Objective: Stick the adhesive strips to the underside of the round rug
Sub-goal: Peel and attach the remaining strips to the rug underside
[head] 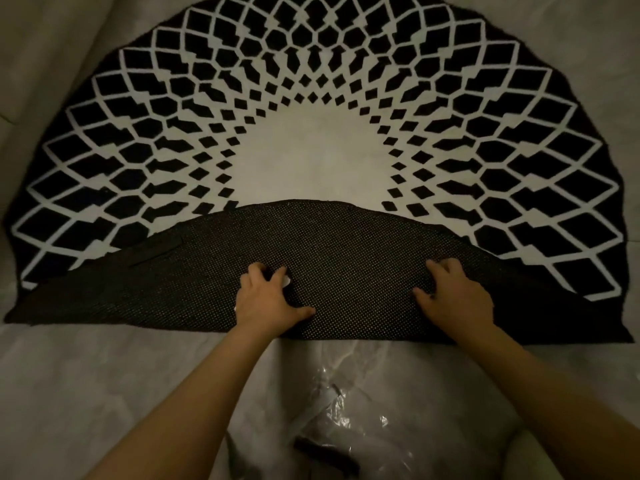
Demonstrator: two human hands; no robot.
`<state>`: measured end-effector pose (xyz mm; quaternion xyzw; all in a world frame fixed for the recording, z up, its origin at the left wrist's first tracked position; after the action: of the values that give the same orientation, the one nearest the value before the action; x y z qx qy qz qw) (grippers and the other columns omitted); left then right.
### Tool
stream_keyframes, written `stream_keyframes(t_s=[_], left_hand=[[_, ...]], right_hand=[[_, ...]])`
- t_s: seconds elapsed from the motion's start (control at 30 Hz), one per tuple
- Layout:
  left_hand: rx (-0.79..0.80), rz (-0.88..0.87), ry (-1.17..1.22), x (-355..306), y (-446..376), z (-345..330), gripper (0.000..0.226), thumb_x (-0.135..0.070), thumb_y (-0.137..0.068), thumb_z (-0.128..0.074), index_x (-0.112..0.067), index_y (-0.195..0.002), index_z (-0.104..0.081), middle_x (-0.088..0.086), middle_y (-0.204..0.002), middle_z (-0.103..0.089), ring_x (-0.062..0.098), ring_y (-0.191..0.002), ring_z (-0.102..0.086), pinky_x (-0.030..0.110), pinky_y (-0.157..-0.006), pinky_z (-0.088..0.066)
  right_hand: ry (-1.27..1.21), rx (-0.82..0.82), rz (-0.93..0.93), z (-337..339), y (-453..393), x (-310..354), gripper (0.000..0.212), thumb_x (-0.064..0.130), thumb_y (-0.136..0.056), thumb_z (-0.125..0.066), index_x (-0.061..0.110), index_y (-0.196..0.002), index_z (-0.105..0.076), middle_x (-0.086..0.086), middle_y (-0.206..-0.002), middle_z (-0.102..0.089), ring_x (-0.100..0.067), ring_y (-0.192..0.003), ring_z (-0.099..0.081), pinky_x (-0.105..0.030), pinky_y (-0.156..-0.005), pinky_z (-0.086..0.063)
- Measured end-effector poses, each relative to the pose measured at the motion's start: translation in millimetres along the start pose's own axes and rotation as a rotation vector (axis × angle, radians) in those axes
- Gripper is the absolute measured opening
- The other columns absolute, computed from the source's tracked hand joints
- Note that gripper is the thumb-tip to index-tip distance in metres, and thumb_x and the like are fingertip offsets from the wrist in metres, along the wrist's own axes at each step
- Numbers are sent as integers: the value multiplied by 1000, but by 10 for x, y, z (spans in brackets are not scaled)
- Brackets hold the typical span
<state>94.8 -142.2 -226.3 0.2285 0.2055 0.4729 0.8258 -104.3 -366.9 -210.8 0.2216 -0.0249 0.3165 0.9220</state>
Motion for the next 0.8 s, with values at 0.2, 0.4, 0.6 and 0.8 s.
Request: stream_keyframes(t_s=[0.2, 0.4, 0.6, 0.8], left_hand=[[-247, 120, 640, -33, 511, 770, 41, -31, -102, -29, -9, -131, -48, 17, -134, -38, 31, -122, -35, 36, -101, -29], [-224, 256, 1090, 180, 1057, 1303, 31, -16, -98, -36, -6, -115, -59, 19, -118, -56, 30, -100, -54, 35, -82, -42], [-33, 202, 1208, 197, 1790, 1797, 27, -10, -97, -44, -12, -119, -60, 7, -116, -56, 25, -106, -52, 33, -80, -40], [25, 164, 1283, 117, 2554, 2132, 31, -19, -83, -69, -9, -111, -61, 8, -107, -64, 22, -98, -62, 35, -86, -53]], right_hand=[[-479, -62, -72, 472, 392, 732, 51, 29, -88, -60, 12, -134, -45, -9, -124, -54, -24, -106, -55, -32, -86, -42], [-580, 7, 94, 1077, 793, 1486, 31, 23, -90, -59, 14, -119, -59, 4, -88, -62, -6, -80, -55, -22, -78, -39], [-644, 5, 116, 1818, 1270, 1866, 21, 27, -95, -50, 14, -102, -65, -3, -96, -64, -15, -77, -55, -26, -68, -44], [-776, 28, 65, 2424, 1845, 1966, 24, 35, -96, -46, 21, -93, -65, -3, -73, -57, -17, -47, -45, -26, -41, -34]])
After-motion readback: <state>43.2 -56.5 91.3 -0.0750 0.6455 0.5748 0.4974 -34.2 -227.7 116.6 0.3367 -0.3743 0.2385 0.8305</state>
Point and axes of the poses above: each hand's wrist, its own y-axis away from the middle knuckle, its own z-axis out of the back of the hand, x = y × z, the point moved 10 cm from there along -y, towards the middle knuckle
